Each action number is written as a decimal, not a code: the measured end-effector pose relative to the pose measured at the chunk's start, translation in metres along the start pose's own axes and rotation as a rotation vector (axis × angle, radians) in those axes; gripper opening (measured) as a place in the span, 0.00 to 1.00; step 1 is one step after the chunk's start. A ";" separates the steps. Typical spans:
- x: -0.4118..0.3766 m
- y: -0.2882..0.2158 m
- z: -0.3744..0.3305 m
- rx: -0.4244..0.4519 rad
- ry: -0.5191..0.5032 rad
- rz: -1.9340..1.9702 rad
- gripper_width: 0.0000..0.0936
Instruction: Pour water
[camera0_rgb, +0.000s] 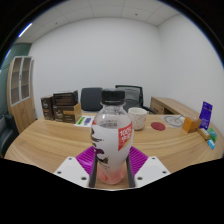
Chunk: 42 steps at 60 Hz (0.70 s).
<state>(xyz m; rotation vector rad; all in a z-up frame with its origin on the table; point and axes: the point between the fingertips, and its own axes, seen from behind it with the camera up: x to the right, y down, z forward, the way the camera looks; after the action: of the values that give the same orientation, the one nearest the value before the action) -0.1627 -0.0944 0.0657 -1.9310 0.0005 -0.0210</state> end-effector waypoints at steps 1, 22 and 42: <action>-0.001 0.000 0.000 0.001 -0.005 -0.001 0.46; -0.024 -0.034 0.001 0.017 -0.095 0.030 0.32; -0.077 -0.229 0.044 0.167 -0.445 0.660 0.32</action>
<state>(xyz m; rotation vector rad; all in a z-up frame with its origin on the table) -0.2415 0.0283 0.2633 -1.6536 0.3261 0.8199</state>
